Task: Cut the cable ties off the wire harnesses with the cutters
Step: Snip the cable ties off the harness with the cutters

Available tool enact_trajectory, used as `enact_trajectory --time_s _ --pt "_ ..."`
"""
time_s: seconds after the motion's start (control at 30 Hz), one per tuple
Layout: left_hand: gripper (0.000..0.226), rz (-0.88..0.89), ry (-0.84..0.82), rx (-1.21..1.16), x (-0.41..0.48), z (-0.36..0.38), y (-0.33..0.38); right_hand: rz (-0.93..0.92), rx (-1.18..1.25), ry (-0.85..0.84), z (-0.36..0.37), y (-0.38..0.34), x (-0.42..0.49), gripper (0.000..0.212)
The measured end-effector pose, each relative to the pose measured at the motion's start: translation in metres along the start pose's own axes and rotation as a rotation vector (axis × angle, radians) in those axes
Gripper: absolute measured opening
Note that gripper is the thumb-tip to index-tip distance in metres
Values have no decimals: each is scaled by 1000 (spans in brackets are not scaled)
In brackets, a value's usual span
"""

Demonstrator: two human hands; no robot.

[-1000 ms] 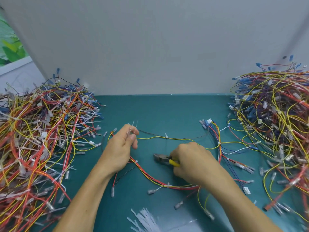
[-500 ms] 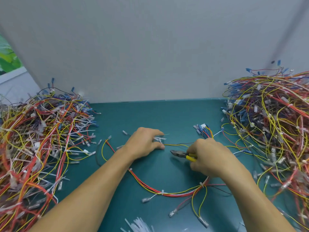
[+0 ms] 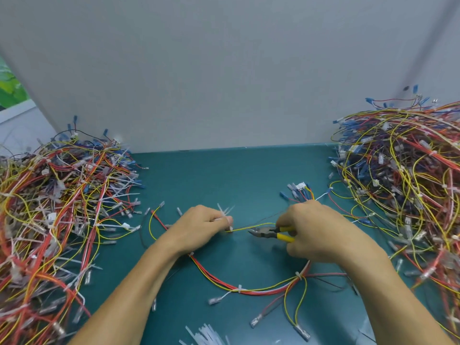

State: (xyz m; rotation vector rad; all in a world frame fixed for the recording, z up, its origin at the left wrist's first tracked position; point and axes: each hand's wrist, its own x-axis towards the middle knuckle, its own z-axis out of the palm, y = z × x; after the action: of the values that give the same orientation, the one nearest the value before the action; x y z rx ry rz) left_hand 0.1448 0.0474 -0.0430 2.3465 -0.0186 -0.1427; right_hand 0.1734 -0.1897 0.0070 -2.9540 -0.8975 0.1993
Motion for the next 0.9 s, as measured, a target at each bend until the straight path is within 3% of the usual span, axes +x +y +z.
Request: enact_trajectory --time_s 0.1,0.17,0.43,0.9 --pt "18 -6 73 -239 -7 5 -3 -38 2 19 0 -4 1 24" --pt "11 7 89 -278 -9 7 -5 -68 -15 53 3 -9 3 26" --pt "17 9 71 -264 -10 4 -8 -139 -112 154 13 -19 9 27" --pt "12 -16 -16 -216 -8 1 -4 -157 -127 66 13 -20 9 31"
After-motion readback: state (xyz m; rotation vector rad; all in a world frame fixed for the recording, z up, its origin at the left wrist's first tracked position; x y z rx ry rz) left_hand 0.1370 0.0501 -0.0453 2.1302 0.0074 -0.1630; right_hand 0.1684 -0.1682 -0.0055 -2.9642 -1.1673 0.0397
